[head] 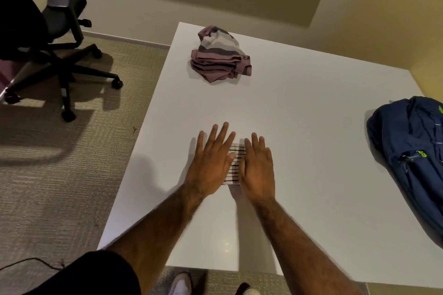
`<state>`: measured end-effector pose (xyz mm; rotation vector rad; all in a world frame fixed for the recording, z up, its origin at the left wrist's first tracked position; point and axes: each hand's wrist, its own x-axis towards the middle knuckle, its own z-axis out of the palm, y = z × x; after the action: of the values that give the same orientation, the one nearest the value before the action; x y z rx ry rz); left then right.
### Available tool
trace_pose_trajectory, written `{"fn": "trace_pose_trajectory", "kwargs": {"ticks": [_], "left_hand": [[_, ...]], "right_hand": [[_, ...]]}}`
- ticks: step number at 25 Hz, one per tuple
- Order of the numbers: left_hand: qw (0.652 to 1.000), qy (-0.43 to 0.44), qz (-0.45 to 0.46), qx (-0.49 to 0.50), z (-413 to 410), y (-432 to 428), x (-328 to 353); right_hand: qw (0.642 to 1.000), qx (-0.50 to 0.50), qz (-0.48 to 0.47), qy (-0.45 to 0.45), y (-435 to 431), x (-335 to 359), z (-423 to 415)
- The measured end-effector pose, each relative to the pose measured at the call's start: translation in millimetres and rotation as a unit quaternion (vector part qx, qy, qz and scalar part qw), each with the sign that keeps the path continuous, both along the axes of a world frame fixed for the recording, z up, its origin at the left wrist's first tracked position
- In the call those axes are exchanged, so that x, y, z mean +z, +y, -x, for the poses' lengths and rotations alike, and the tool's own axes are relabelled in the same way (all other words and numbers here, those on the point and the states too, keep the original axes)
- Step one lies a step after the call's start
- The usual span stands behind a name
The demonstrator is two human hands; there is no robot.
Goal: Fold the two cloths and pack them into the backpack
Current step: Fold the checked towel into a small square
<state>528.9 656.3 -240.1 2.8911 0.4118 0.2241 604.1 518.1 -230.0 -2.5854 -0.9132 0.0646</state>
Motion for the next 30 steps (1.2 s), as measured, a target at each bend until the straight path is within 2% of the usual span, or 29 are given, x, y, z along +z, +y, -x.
{"fn": "trace_pose_trajectory", "kwargs": {"ticks": [5,10,15,19,21,22,24,26,28,30], "left_hand": [[0.996,0.089,-0.01,-0.005,-9.2,-15.0,-17.2],[0.993,0.115,-0.038,-0.012,-4.6,-13.3,-32.1],[0.993,0.111,-0.034,-0.019,-4.7,-13.2,-34.0],[0.995,0.101,-0.024,-0.006,-5.3,-15.3,-36.0],[0.995,0.096,-0.015,0.001,-4.9,-16.7,-36.7],[0.996,0.092,-0.012,0.006,-4.4,-17.7,-37.0],[0.996,0.09,-0.003,0.014,-5.0,-21.7,-36.1],[0.995,0.101,0.009,0.016,-7.4,-25.3,-33.2],[0.993,0.113,0.017,0.018,-12.7,-25.2,-27.7],[0.995,0.082,0.045,0.03,-28.7,-14.7,-20.6]], "right_hand": [[0.982,0.099,0.161,-0.007,-5.7,-12.2,-6.4],[0.981,0.084,0.172,-0.031,-8.2,-32.7,1.1],[0.979,0.079,0.187,-0.007,-4.7,-32.4,1.9],[0.984,0.121,0.129,0.038,-13.7,-6.5,-19.2],[0.992,0.061,0.107,0.037,-13.3,8.8,-38.9],[0.991,0.02,0.119,0.064,-9.1,14.8,-47.8],[0.976,-0.049,0.132,0.166,2.9,20.3,-60.8],[0.958,-0.095,0.096,0.253,15.6,23.1,-67.7],[0.954,-0.099,0.062,0.277,22.9,27.1,-72.9],[0.956,-0.076,0.009,0.284,26.8,38.1,-82.2]]}}
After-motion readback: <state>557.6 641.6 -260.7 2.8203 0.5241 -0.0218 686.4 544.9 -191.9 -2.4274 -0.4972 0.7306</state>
